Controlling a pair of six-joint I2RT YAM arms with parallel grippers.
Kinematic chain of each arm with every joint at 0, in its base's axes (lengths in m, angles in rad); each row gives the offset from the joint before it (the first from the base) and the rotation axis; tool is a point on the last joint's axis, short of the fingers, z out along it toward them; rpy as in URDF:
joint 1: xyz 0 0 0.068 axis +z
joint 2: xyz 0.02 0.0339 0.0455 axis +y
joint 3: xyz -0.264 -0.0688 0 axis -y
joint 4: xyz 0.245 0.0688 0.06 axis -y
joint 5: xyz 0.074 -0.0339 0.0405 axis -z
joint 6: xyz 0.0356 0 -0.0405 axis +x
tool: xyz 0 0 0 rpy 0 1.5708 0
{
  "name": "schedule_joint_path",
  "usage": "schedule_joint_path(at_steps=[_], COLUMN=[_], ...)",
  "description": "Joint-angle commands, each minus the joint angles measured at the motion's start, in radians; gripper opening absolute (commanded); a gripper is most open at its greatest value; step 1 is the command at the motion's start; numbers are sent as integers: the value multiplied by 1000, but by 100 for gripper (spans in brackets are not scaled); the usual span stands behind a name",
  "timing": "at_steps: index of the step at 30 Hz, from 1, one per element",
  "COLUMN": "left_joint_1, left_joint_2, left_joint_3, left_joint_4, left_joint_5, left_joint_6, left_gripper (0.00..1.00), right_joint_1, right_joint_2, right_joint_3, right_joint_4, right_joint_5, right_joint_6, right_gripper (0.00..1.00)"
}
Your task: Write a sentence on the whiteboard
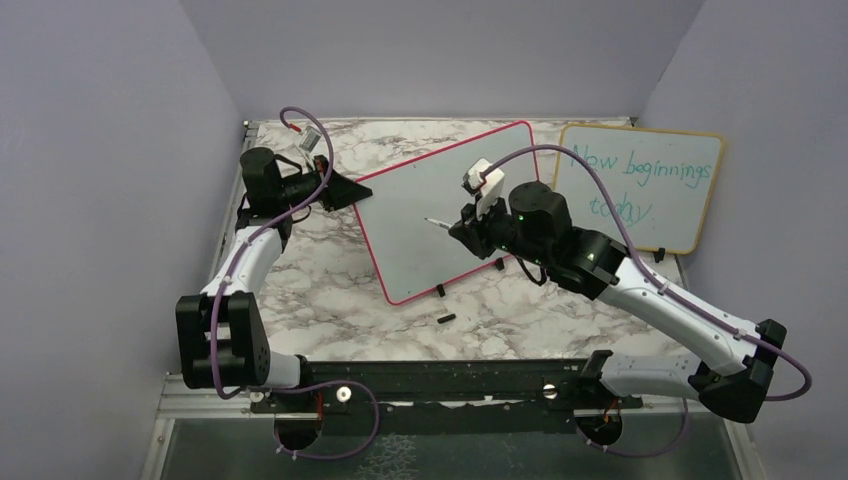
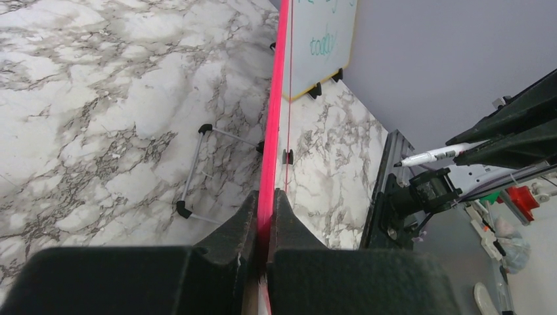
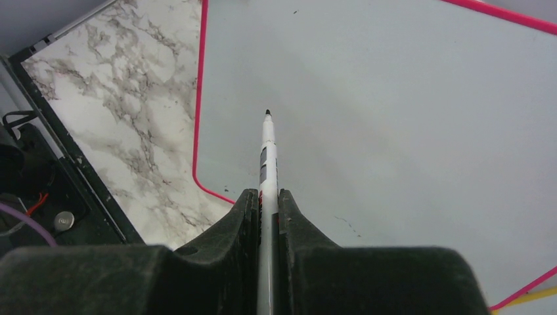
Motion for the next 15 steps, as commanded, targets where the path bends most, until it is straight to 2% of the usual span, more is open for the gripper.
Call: schedule_joint_path(at_steps=[1, 7, 15], left_joint_1=[6, 6, 6], left_joint_2=[-45, -87, -90], left_joint_3=[-36, -44, -39], left_joint_4=[-12, -117, -145], left_joint_5=[-41, -99, -128], left_joint_6=[38, 127, 147], left_gripper=[0, 0, 0], right_joint_1=[44, 78, 156], right_joint_2=[19, 47, 70], right_joint_3=[26, 26, 18], right_joint_4=[8, 20, 80], right_joint_5=[101, 125, 188], right_joint_6=[40, 78, 82], right_gripper=[1, 1, 1])
